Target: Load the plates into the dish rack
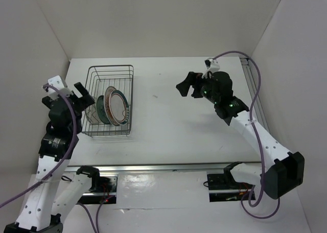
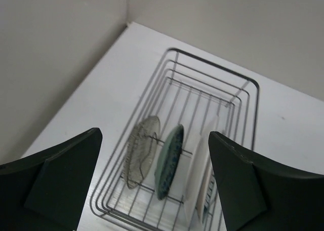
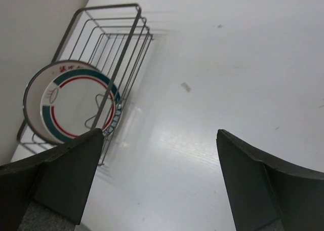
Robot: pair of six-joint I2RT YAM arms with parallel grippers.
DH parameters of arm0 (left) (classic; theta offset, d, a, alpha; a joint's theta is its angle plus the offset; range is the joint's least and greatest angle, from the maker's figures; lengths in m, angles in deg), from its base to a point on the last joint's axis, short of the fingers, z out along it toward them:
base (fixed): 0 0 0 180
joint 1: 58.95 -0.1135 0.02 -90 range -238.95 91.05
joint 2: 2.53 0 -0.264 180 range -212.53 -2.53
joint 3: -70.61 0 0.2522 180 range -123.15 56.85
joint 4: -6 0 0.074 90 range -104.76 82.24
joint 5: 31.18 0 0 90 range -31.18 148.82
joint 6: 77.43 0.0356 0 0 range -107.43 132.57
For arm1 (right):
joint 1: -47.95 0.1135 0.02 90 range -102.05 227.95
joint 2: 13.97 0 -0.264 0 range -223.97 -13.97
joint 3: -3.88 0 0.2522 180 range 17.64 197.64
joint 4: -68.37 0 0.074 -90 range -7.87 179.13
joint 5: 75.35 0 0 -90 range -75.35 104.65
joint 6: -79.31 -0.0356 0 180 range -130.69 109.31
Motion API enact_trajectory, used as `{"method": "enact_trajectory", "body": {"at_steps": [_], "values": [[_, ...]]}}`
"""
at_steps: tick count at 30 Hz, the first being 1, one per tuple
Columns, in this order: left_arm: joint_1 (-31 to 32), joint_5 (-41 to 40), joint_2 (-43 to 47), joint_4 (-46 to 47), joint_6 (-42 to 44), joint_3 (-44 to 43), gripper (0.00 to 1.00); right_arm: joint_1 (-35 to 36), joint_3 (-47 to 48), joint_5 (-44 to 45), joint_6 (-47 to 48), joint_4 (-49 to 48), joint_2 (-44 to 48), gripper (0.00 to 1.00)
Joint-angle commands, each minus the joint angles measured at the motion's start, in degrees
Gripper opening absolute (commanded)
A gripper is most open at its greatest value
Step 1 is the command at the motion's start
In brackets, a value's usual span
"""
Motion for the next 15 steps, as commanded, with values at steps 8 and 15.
{"method": "enact_trajectory", "body": {"at_steps": [8, 15], "values": [[0.19, 20.14, 6.71, -8.45, -3.81, 1.03, 1.00, 14.17, 16.60, 43.49, 9.09, 30.37, 11.41, 1.00], [0.19, 21.38, 14.02, -7.92, -5.47, 4.73, 1.00, 23.85, 9.23, 51.42, 11.63, 27.75, 22.93, 1.00]]}}
